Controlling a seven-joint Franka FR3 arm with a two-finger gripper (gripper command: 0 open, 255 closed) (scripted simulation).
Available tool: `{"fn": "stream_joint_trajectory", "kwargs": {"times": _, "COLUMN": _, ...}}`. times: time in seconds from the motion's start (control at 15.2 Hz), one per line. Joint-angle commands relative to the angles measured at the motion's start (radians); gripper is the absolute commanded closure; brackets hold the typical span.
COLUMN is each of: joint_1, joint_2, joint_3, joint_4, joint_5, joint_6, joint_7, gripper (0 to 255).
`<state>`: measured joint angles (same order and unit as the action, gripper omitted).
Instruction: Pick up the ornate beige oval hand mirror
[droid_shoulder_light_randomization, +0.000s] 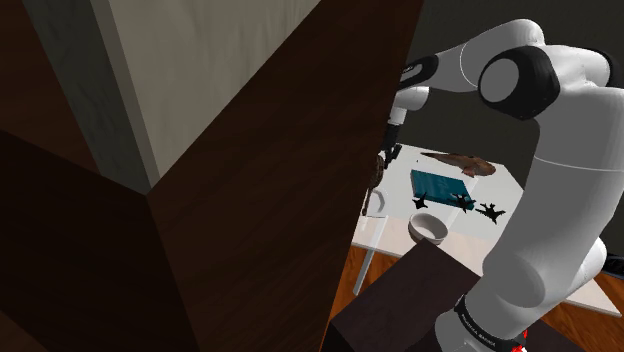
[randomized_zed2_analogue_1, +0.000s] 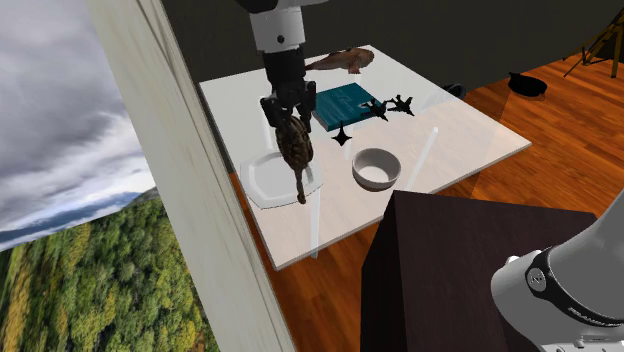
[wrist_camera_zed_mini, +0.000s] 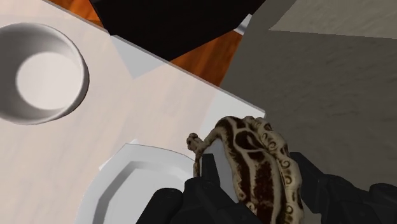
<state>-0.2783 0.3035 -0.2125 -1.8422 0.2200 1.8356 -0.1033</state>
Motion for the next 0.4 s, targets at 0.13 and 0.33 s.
{"fn": "stream_joint_trajectory", "kwargs": {"times": 0.13, "joint_1": 0.000, "joint_2": -0.021, "joint_3": -0.002, "joint_4": 0.029, "joint_5": -0.007, "joint_6": -0.049, "joint_7": 0.010, "gripper": 255}}
{"fn": "stream_joint_trajectory", "kwargs": {"times": 0.33, "joint_1": 0.000, "joint_2": -0.027, "joint_3": -0.003, "joint_4": 0.037, "joint_5": -0.009, "joint_6": -0.062, "joint_7": 0.013, "gripper": 255}}
